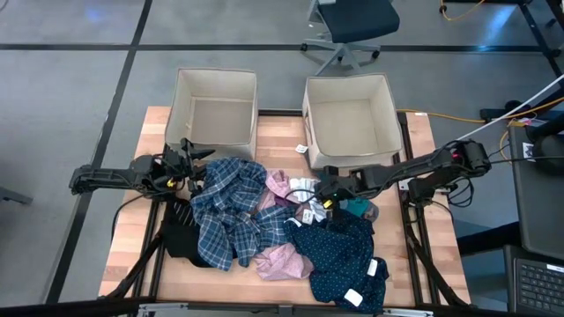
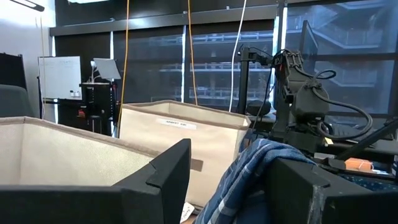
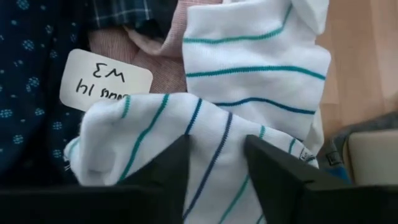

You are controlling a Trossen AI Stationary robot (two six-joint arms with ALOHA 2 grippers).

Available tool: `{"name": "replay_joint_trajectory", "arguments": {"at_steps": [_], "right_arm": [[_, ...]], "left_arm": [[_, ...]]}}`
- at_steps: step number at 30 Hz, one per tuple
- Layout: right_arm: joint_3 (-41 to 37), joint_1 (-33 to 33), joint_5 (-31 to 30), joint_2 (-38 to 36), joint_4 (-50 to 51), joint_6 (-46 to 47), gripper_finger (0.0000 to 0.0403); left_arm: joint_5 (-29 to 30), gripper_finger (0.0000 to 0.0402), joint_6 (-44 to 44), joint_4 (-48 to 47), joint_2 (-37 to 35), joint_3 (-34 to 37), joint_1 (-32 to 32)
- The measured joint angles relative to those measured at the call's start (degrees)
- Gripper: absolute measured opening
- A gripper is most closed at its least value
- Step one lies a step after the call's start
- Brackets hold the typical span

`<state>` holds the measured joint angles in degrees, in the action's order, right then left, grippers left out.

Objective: Sort clothes
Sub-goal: Put the white stripe sock into the right brown laundry organizer

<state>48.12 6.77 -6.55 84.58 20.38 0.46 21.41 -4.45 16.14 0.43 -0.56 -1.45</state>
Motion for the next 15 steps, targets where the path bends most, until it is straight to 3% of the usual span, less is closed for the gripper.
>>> {"name": "replay_joint_trajectory", "arguments": {"at_steps": [6, 11, 15], "right_arm": [[0.00, 0.00, -0.57, -0.01, 0.01, -1.16, 0.0015], [1.05, 0.02, -1.24, -1.04, 2.03, -2.27, 0.0019], [7.16, 0.02, -1.28, -1.86, 9.30, -2.57, 0.0005]], "left_arm": [[-0.01, 0.0172, 0.11, -0.03, 0.00, 0.00, 0.00], [0.00, 0.0172, -0.58, -0.21, 0.00, 0.00, 0.00], [0.00, 0.0172, 0.21, -0.53, 0.00, 0.00, 0.00]]}}
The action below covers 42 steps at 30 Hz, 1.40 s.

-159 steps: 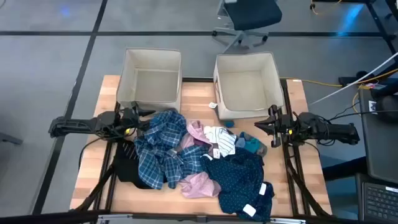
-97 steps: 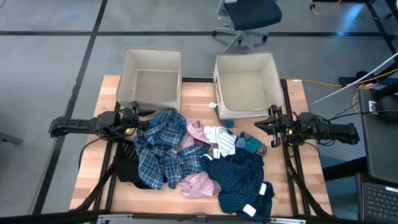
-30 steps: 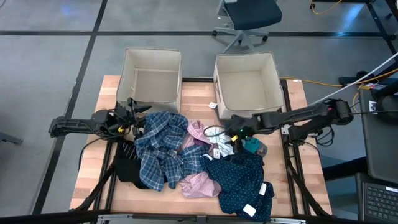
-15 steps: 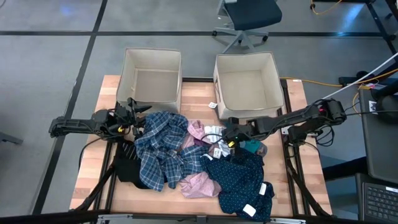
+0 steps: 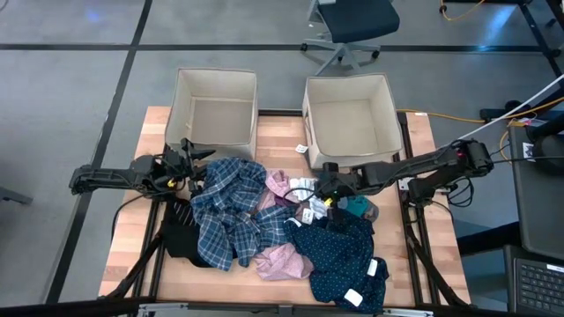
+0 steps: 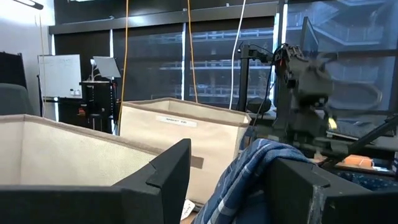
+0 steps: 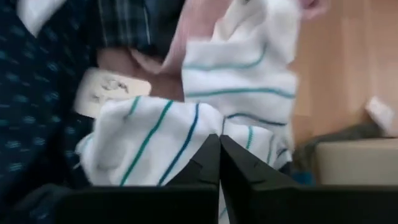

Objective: Sort clothes
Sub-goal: Put the white stripe sock into the right brown laundry organizer

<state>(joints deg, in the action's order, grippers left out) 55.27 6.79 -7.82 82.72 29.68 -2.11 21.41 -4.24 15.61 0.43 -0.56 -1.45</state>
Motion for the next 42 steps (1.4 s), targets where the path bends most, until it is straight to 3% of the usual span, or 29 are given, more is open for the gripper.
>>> {"name": "replay_joint_trajectory", "arguments": {"at_steps": [9, 17, 22, 29, 35, 42], "right_arm": [[16.49, -0.02, -6.09, -1.97, 18.11, -5.10, 0.0003], [25.59, -1.18, -21.15, -10.16, 20.88, -11.56, 0.0003], [25.74, -7.31, -28.69, -15.90, 23.31, -11.49, 0.0004], [22.43, -21.28, -27.78, -18.26, 25.61, -10.23, 0.0005], [11.98, -32.70, -19.53, -18.07, 16.23, -12.61, 0.0005], [2.88, -39.86, -13.31, -17.51, 6.01, -11.29, 0.0005]], "left_arm": [[0.02, 0.0172, -0.08, -0.15, -0.02, 0.00, 0.00], [0.44, 0.0172, -0.69, -0.55, 0.22, 0.00, 0.02], [0.57, 0.0172, -0.35, -0.15, 0.20, 0.00, 0.02], [0.57, 0.0172, -0.39, 0.04, 0.20, 0.00, 0.02], [0.57, 0.0172, -0.63, 0.07, 0.20, 0.00, 0.02], [0.56, 0.0172, -0.10, -0.06, 0.20, 0.00, 0.02]]}}
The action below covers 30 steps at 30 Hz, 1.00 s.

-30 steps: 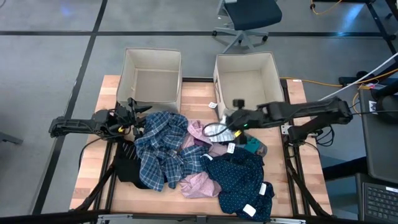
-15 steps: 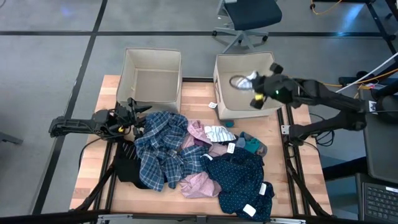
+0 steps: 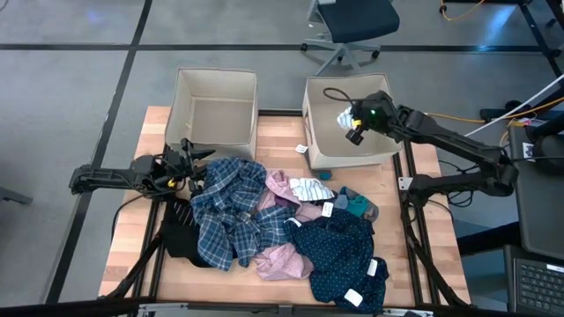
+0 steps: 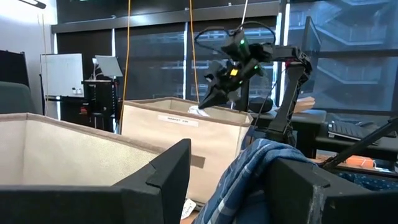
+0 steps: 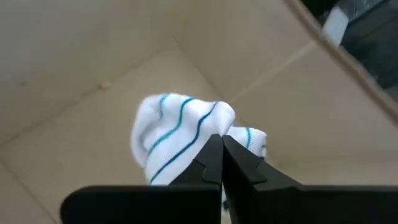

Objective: Sort clothes
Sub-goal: Put the white stripe sock into the right brown laundry organizer

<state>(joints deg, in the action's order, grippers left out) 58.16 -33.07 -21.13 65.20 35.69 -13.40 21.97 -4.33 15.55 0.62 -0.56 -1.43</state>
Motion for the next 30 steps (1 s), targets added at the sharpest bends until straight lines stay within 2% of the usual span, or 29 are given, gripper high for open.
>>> {"name": "replay_joint_trajectory", "arguments": {"at_steps": [11, 14, 21, 25, 30], "right_arm": [[-1.19, -1.08, 1.36, 1.84, -0.29, 4.31, 0.0014], [-1.19, -1.08, 1.34, 2.08, -0.27, 4.31, 0.0046], [1.72, -0.97, 1.54, 2.15, 3.01, 4.07, 0.0158], [7.94, 2.06, 7.80, 2.08, 7.40, 4.52, 0.0197], [11.38, 10.73, 18.69, 1.91, 5.38, 4.58, 0.0208]], "left_arm": [[-0.04, 0.0172, 1.55, -0.56, 0.00, 0.00, -0.02], [-0.06, 0.0172, 1.57, -1.23, 0.00, 0.00, -0.02], [-0.08, 0.0172, 1.57, -1.57, 0.00, 0.00, -0.02], [-0.08, 0.0172, 1.57, -1.57, 0.00, 0.00, -0.02], [-0.10, 0.0172, 1.57, -1.59, 0.00, 0.00, -0.02]]}}
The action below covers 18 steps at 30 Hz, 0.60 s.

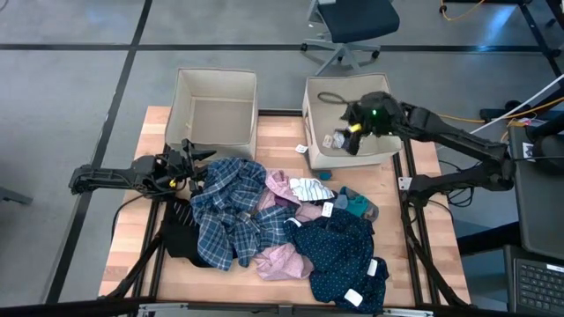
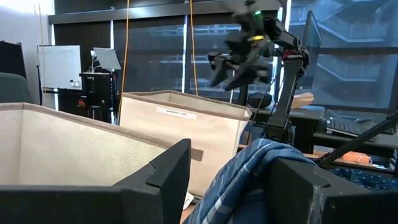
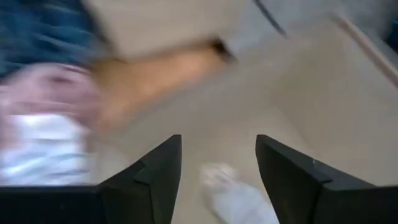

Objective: Sort clothes
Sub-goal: Put the white stripe sock into the right brown laundry organizer

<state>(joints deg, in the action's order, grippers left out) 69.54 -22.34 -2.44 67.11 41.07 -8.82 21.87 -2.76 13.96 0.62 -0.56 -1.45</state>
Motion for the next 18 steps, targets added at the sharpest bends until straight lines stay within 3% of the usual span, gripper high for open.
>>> {"name": "replay_joint_trajectory", "arguments": {"at_steps": [4, 10, 18], "right_arm": [[0.00, 7.88, 3.49, 0.91, -2.15, 0.01, 0.0199], [-0.04, 18.95, 3.50, 6.14, -3.09, 0.02, 0.0184], [-0.07, 26.23, 1.56, 15.86, -7.23, 0.96, 0.0176]], "left_arm": [[0.01, 0.0172, 0.00, 0.00, 0.00, 0.00, 0.00], [0.02, 0.0172, 0.00, -0.07, 0.00, 0.00, 0.00], [0.01, 0.0172, 0.00, -0.04, 0.00, 0.00, 0.00]]}}
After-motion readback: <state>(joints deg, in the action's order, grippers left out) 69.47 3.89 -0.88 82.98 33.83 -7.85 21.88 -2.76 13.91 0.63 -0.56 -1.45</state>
